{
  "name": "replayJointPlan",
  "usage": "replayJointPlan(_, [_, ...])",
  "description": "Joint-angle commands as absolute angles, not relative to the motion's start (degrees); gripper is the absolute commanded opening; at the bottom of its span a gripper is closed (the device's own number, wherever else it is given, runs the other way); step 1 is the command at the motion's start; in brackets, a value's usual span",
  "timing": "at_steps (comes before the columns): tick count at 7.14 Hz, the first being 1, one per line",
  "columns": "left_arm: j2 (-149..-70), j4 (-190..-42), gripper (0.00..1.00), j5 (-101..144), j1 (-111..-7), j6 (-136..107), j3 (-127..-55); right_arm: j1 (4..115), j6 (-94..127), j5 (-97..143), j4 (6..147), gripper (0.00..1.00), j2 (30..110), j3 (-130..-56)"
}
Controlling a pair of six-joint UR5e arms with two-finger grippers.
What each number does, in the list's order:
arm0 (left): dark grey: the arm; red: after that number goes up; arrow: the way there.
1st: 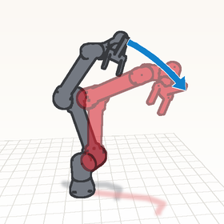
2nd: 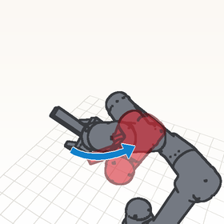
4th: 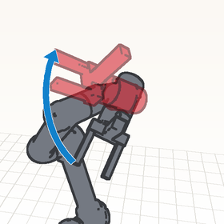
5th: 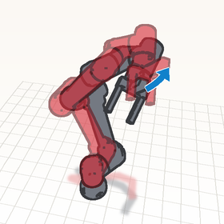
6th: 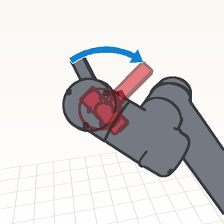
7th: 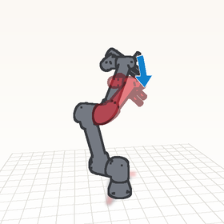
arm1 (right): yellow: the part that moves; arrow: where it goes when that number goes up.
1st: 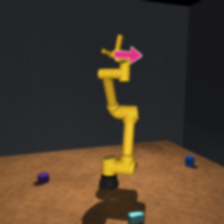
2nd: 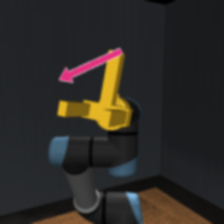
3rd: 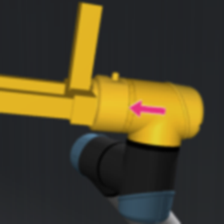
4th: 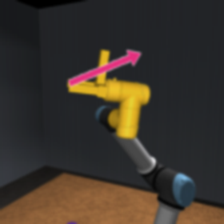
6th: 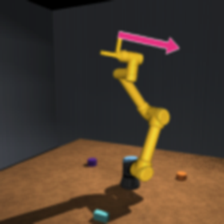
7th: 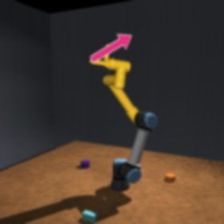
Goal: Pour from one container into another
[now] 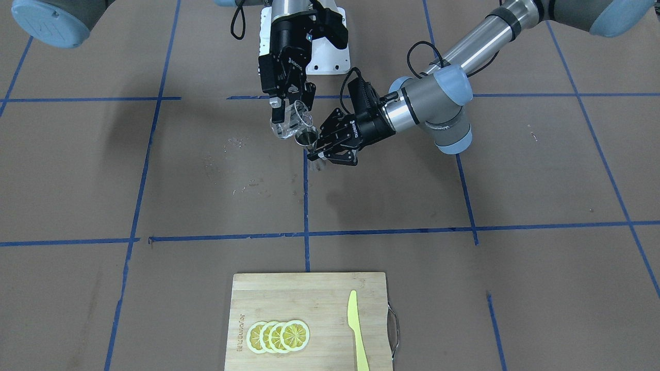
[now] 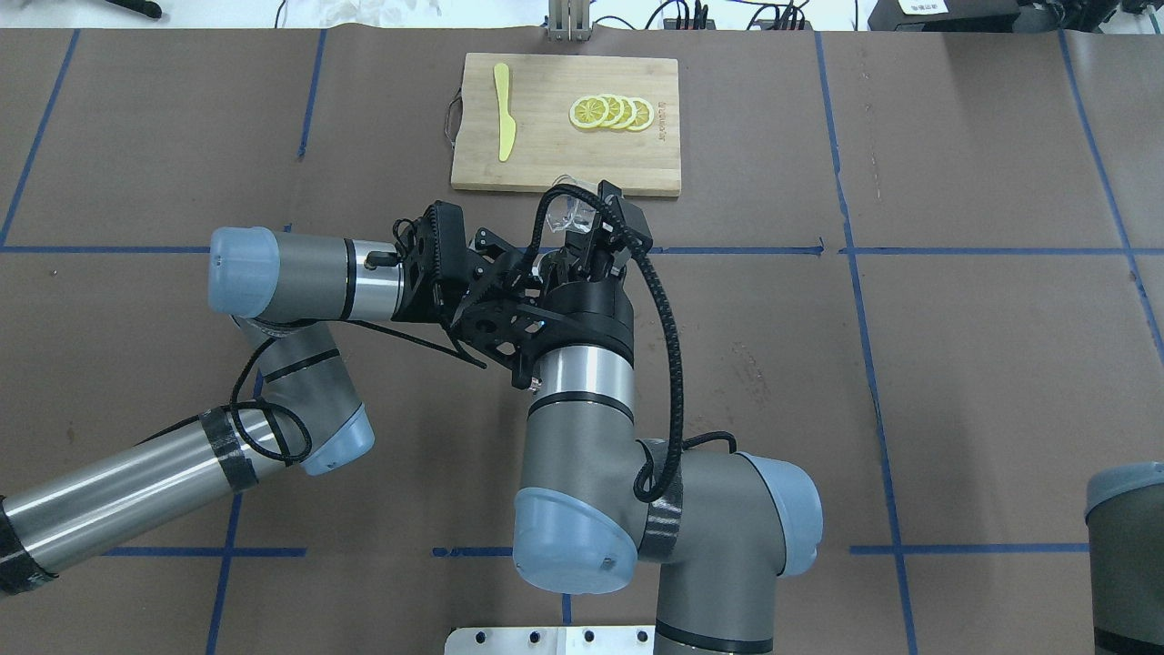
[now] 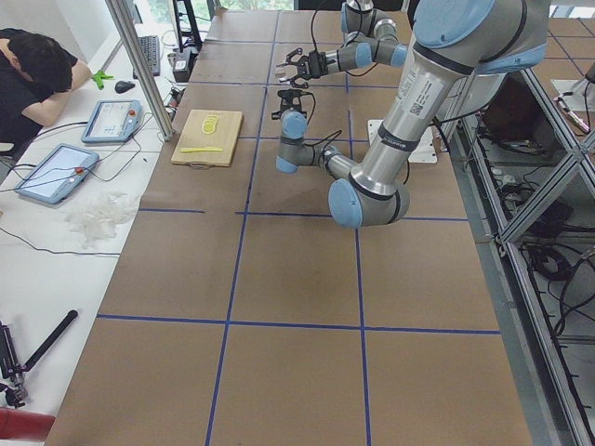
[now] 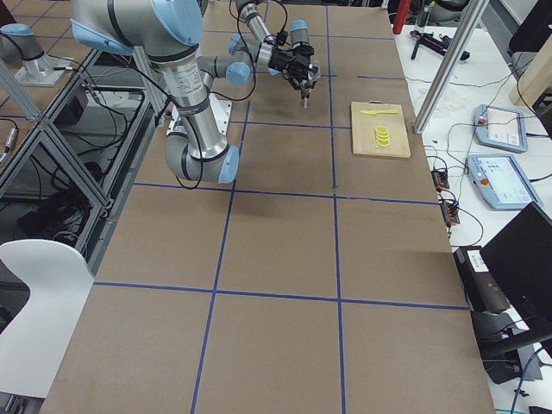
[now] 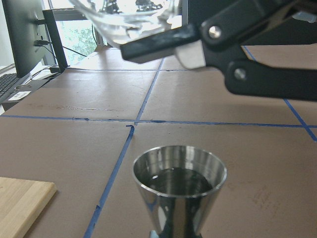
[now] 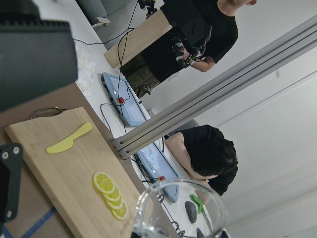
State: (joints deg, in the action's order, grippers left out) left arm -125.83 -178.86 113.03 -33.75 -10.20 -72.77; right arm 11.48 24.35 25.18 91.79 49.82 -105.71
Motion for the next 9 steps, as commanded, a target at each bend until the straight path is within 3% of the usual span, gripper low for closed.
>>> replayJointPlan(1, [-125.8,-178.9,0.00,113.0,-33.8,-10.2,-72.8,12.3,32.8,27.9,87.3,0.00,51.8,-106.3])
replayJointPlan(6, [-125.6,-179.2,0.00,113.0,-34.6,-10.5,-73.9,16.2,38.2,31.1,71.8,0.00,59.6,-106.8])
replayJointPlan(9, [-119.2,-179.3,0.00,113.2,-36.8,-10.5,-79.1,16.9,41.2,31.0,70.8,0.00,60.9,-106.8])
